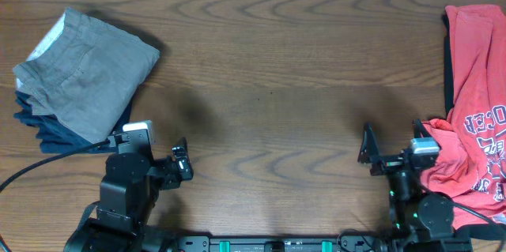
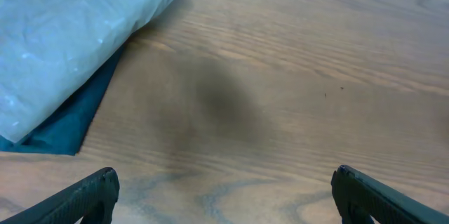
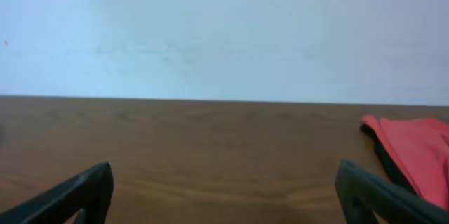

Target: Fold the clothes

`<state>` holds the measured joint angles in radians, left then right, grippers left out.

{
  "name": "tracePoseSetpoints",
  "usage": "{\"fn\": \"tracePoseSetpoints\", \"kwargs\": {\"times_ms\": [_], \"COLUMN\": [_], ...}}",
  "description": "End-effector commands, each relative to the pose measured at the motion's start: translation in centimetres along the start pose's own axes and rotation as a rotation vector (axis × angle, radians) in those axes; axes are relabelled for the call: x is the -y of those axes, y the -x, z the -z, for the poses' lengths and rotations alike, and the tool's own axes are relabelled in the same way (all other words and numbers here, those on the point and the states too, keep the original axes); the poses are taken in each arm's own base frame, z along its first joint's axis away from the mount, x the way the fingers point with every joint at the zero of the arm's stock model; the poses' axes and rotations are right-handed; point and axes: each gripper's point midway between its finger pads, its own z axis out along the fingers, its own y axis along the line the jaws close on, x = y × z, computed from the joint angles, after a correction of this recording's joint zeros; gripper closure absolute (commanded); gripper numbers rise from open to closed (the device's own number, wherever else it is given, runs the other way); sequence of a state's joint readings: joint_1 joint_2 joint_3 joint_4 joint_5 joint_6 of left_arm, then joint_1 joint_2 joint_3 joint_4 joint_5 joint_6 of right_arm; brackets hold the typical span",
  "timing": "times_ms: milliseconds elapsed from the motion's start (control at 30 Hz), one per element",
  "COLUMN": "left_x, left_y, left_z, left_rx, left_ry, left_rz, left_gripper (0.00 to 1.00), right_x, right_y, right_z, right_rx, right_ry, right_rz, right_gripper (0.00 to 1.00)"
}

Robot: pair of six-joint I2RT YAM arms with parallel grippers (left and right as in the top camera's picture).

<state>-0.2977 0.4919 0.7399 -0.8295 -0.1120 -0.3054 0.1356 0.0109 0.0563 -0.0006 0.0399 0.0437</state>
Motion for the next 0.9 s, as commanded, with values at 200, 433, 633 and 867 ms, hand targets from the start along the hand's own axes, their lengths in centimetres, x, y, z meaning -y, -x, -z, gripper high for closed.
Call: {"fn": "tracePoseSetpoints", "kwargs": {"times_ms": [200, 433, 633, 867], "left_x": [-0.1, -0.1, -0.1, -0.1], "left_y": [0.0, 0.0, 0.0, 0.0], "left_z": [0.0, 0.0, 0.0, 0.0], "left_rx": [0.004, 0.004, 0.004, 0.004], "left_ry": [0.008, 0.008, 0.008, 0.008], "left_rz": [-0.020, -0.020, -0.020, -0.019], "left_gripper": [0.02, 0.02, 0.02, 0.02], "right_x": [0.8, 0.7, 0.7, 0.7], "right_y": [-4.3, -4.2, -4.2, -4.2], "right_z": [-0.1, -0.1, -0.1, -0.1], "right_rx": [-0.123, -0.119, -0.119, -0.119], "right_ry": [-0.015, -0.014, -0.014, -0.014], "right_rz": [0.082, 0.081, 0.081, 0.081], "right_gripper": [0.01, 0.01, 0.01, 0.01]}}
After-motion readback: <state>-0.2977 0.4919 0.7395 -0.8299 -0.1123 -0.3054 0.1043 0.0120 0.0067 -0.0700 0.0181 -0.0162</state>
